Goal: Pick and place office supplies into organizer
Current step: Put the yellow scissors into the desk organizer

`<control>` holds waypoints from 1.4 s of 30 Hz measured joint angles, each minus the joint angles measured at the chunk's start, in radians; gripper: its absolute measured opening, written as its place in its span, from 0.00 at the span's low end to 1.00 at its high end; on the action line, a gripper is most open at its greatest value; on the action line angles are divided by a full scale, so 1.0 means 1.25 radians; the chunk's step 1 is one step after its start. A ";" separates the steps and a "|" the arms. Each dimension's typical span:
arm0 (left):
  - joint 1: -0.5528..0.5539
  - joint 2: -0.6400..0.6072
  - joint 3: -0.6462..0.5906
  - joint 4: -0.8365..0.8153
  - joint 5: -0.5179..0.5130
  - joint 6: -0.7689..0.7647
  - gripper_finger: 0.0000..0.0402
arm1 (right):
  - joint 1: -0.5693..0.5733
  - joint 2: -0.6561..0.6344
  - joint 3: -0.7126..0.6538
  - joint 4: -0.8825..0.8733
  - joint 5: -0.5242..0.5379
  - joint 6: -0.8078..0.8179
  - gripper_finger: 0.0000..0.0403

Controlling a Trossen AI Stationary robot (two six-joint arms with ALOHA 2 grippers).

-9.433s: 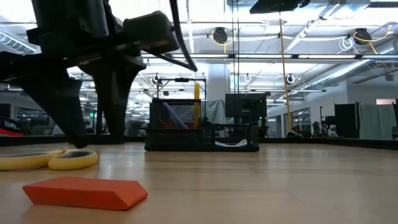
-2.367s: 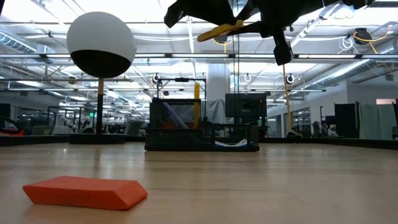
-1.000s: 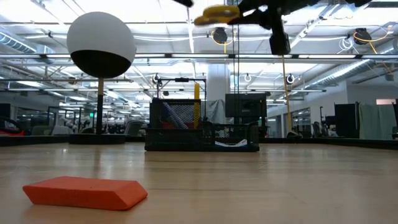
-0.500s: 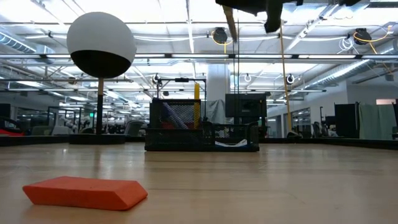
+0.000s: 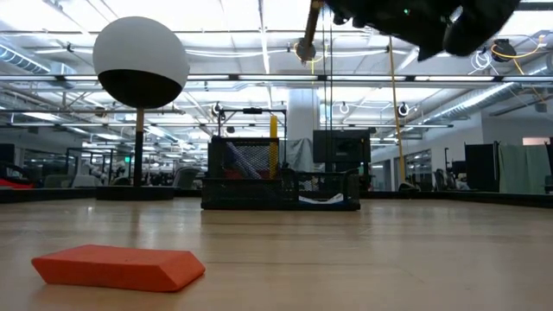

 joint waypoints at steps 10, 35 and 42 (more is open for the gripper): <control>0.018 0.000 -0.097 -0.068 -0.111 -0.204 0.41 | -0.099 0.033 -0.090 0.249 -0.005 0.168 0.06; 0.110 -0.003 -0.149 0.140 -0.032 -0.297 0.17 | -0.152 0.033 -0.073 0.175 0.011 0.208 0.06; 0.161 0.010 -0.148 0.737 0.278 0.367 0.13 | -0.153 0.033 -0.073 0.172 0.011 0.197 0.06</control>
